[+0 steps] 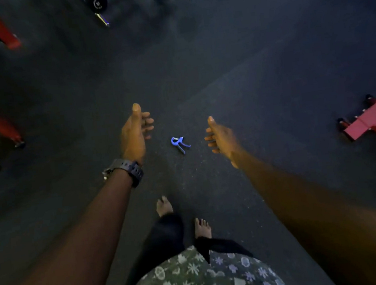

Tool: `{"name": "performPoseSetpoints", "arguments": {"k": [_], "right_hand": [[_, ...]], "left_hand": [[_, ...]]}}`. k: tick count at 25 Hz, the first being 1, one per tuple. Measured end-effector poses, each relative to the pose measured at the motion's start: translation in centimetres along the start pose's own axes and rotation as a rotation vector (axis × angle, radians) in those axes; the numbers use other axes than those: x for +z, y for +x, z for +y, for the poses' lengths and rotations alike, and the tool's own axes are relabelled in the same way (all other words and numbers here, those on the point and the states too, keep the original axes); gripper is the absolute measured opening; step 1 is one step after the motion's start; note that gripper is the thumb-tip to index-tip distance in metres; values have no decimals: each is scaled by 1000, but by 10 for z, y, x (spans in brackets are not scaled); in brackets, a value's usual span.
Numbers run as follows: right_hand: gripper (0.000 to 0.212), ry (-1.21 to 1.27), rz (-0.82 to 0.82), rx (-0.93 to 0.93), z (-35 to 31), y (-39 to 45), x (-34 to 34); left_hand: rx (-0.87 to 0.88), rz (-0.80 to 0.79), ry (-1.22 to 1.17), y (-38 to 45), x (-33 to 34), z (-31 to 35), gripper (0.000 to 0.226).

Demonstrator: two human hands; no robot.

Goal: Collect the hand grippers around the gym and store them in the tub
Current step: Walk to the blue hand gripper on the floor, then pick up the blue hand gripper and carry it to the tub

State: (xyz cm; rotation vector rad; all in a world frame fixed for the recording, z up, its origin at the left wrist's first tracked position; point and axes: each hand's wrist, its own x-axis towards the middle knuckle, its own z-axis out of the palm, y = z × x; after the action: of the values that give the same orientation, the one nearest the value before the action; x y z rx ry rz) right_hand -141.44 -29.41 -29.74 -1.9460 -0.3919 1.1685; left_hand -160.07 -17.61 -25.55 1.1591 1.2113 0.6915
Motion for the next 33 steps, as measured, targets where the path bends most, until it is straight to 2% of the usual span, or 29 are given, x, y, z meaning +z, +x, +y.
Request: {"name": "performPoseSetpoints", "arguments": {"k": [3,7,9,12,16,19,22,23,25,28,31,33], "right_hand": [[48,-73,37,21,1,73,20],[61,-217,36,58,20,188,59],[52,-294,28,47,42,257,85],[47,-447,-38,4,96,363,132],[48,-741,-64,-44,224,523,203],[67,-973,-146,-158,321,606,243],[97,-1173,-197,-157,364,644,254],[100,-1203,-185,-158,365,650,254],[89,-1193,-189,-190,359,653,251],[62,-921,-204,-190,312,631,228],[35,-455,-86,-118,203,592,208],[31,-210,-72,-134,95,552,189]], "left_hand": [[-66,-29,-15,86,10,-21,56],[-86,-31,16,206,18,-73,64],[-84,-38,60,263,23,-117,64],[-73,-65,138,331,32,-196,62],[-37,-74,158,428,46,-329,60],[-53,-36,100,483,47,-413,67],[-65,-42,74,509,55,-452,72],[-65,-33,58,514,59,-455,72],[-70,-7,47,516,62,-448,71],[-62,9,43,505,68,-402,67],[-31,35,11,496,70,-306,69],[51,55,-49,486,70,-208,69]]}}
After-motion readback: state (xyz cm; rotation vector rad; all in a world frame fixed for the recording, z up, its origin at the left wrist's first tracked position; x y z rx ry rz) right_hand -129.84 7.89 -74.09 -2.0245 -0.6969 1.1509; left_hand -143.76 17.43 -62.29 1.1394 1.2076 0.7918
